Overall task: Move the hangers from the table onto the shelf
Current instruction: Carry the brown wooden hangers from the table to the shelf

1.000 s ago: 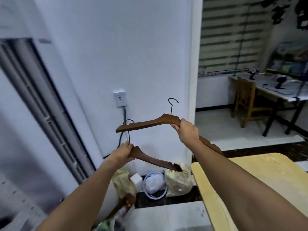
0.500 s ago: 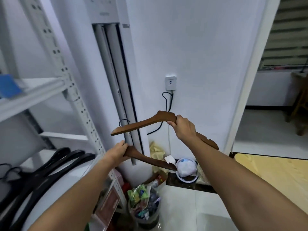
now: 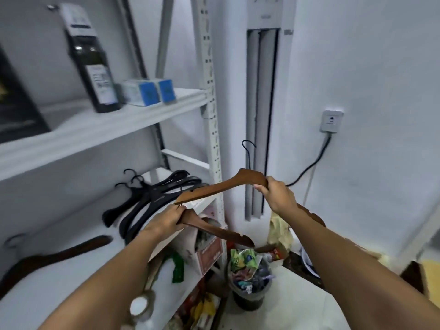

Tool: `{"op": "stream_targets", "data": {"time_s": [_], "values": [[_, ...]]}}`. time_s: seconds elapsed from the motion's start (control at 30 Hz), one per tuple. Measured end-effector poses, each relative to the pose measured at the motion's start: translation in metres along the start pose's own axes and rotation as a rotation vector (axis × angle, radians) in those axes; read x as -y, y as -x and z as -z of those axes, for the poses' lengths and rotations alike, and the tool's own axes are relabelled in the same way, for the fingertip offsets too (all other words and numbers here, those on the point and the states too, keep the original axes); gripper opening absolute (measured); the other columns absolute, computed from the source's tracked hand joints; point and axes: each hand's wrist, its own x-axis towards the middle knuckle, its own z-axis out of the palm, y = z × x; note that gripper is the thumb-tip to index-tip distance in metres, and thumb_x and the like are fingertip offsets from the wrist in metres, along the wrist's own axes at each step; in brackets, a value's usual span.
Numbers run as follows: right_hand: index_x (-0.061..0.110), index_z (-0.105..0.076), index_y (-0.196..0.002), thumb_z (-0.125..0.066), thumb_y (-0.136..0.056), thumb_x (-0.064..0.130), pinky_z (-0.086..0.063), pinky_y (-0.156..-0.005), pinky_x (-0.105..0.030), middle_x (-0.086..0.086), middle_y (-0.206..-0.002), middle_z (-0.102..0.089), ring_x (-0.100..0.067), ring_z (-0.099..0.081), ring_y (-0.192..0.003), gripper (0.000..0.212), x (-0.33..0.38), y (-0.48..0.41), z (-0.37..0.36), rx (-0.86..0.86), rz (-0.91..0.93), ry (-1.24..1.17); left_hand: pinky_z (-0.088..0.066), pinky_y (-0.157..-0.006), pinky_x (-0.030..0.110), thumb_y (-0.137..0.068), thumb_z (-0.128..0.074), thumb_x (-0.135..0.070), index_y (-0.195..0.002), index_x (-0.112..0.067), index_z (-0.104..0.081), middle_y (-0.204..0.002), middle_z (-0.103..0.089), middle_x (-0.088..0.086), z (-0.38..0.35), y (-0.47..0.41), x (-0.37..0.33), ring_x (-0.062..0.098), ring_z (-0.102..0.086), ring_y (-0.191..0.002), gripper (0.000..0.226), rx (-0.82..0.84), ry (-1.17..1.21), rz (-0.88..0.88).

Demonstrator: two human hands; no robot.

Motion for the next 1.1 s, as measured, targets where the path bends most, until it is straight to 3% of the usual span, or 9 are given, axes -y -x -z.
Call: {"op": "stream_targets", "data": {"time_s": [0.1, 0.27, 0.6, 0.8, 1.0, 1.1], "values": [[0.011, -0.053, -0.121, -0.044, -0.095, 0.053, -0.046, -0.08, -0.038, -0.013, -0.108, -0.065, -0.034, -0.06, -0.101, 0.051, 0.027, 0.002, -0.019, 0.068, 0.084, -0.043, -0.041, -0.099, 0.029, -0.089, -0.059, -0.04, -0.125, -0.013, -0.051, -0.129, -0.047, 0.002, 0.006, 0.045, 0.014, 0.02, -0.047, -0.122, 0.046, -0.045, -0.047, 0.108], [0.01, -0.054, -0.12, -0.042, -0.094, 0.056, -0.049, -0.081, -0.039, -0.014, -0.109, -0.065, -0.035, -0.061, -0.101, 0.054, 0.076, 0.013, -0.057, 0.172, 0.19, -0.034, -0.04, -0.098, 0.028, -0.089, -0.06, -0.037, -0.135, -0.012, -0.044, -0.134, -0.044, 0.005, 0.003, 0.119, 0.045, 0.021, -0.047, -0.12, 0.054, -0.08, -0.085, 0.279], [0.004, -0.055, -0.113, -0.042, -0.095, 0.054, -0.046, -0.082, -0.04, -0.018, -0.111, -0.064, -0.038, -0.059, -0.104, 0.054, 0.182, 0.059, -0.124, 0.29, 0.338, -0.046, -0.046, -0.094, 0.034, -0.09, -0.059, -0.031, -0.133, -0.012, -0.045, -0.123, -0.045, 0.007, 0.0, 0.256, 0.101, 0.022, -0.048, -0.113, 0.048, -0.109, -0.122, 0.626], [0.006, -0.052, -0.121, -0.038, -0.096, 0.054, -0.047, -0.082, -0.04, -0.019, -0.113, -0.062, -0.038, -0.059, -0.104, 0.056, 0.24, 0.069, -0.147, 0.323, 0.406, 0.012, -0.047, -0.093, 0.035, -0.089, -0.061, -0.03, -0.129, -0.012, -0.047, -0.124, -0.045, 0.007, -0.002, 0.286, 0.14, 0.024, -0.049, -0.114, 0.046, -0.135, -0.085, 0.702], [0.001, -0.054, -0.11, -0.04, -0.096, 0.051, -0.049, -0.078, -0.042, -0.022, -0.107, -0.064, -0.039, -0.061, -0.098, 0.054, 0.281, 0.059, -0.183, 0.328, 0.428, -0.046, -0.047, -0.094, 0.039, -0.091, -0.057, -0.021, -0.13, -0.01, -0.046, -0.131, -0.044, 0.008, -0.006, 0.285, 0.198, 0.026, -0.044, -0.12, 0.043, -0.113, -0.058, 0.746], [-0.001, -0.055, -0.107, -0.041, -0.096, 0.05, -0.051, -0.078, -0.044, -0.024, -0.102, -0.065, -0.041, -0.062, -0.094, 0.053, 0.293, 0.051, -0.202, 0.301, 0.446, -0.038, -0.045, -0.093, 0.041, -0.093, -0.054, -0.028, -0.134, -0.012, -0.043, -0.134, -0.042, 0.007, -0.011, 0.274, 0.226, 0.026, -0.04, -0.124, 0.045, -0.089, -0.082, 0.753]]}}
